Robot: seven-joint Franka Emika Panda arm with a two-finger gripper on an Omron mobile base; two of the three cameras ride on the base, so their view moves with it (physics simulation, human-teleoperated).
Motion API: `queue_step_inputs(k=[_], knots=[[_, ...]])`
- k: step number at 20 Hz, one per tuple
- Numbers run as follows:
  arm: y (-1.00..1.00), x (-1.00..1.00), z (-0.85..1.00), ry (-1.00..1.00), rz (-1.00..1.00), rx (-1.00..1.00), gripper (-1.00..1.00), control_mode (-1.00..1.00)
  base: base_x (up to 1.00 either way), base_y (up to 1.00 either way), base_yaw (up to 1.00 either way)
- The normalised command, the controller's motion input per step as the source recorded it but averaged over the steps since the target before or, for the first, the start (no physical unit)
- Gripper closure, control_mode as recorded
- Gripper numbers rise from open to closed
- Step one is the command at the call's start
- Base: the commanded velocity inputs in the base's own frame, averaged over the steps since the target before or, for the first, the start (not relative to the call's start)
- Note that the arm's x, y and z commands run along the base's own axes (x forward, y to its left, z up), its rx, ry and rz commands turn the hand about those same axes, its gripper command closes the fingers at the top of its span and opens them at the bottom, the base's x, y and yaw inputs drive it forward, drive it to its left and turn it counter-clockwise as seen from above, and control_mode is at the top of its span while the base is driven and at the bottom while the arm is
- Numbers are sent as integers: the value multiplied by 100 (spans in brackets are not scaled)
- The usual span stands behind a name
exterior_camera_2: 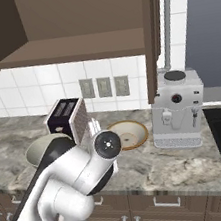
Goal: Open the cabinet. Pick the bowls from the counter and place them in the cabinet. Then close the cabinet.
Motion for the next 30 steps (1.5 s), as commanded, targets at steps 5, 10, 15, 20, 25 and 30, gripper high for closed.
queue_step_inputs(k=[5,10,15,20,25,30], knots=[[-21,28,-37,0,0,11,-100,-100,0,0,0],[-21,38,-34,-5,0,7,-100,-100,0,0,0],[-18,49,-15,-10,0,2,-100,-100,0,0,0],[-16,49,-18,-1,0,0,-100,-100,0,0,0],[-20,45,-32,0,0,0,-100,-100,0,0,0],[-15,50,-29,0,0,0,-100,-100,0,0,0]])
